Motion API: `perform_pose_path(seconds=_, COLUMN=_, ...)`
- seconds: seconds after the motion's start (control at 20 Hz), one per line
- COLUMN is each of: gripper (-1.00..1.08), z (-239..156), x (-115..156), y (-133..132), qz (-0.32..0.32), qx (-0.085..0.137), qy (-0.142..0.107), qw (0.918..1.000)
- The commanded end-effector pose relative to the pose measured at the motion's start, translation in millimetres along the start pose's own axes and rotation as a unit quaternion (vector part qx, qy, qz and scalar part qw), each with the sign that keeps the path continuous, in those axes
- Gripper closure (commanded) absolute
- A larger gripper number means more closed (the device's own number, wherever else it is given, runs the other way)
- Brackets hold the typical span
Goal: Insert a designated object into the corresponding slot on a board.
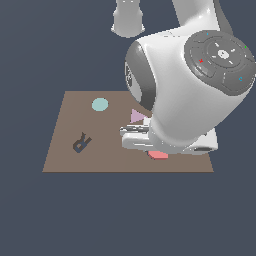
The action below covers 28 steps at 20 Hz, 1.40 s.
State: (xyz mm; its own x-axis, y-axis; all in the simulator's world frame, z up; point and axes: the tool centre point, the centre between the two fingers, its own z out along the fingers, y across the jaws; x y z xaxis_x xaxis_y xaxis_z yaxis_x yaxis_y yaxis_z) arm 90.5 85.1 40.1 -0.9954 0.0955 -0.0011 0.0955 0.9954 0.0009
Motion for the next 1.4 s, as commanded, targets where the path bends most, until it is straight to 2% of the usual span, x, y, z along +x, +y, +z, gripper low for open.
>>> perform_pose_path(seconds=0.0, gripper=1.08, z=-0.4, x=1.9, y=0.4, qz=-0.015, qx=0.000, qy=0.000, qw=0.9999)
perform_pose_path(seconds=0.85, gripper=1.08, z=9.6, x=3.1, y=0.1, qz=-0.024, qx=0.001, qy=0.000, qw=0.9997)
perform_pose_path(seconds=0.9, gripper=-0.92, z=9.6, x=3.1, y=0.1, qz=-0.024, qx=0.001, qy=0.000, qw=0.9997)
perform_pose_path(seconds=1.35, gripper=-0.92, z=9.6, x=3.1, y=0.1, qz=-0.024, qx=0.001, qy=0.000, qw=0.9997)
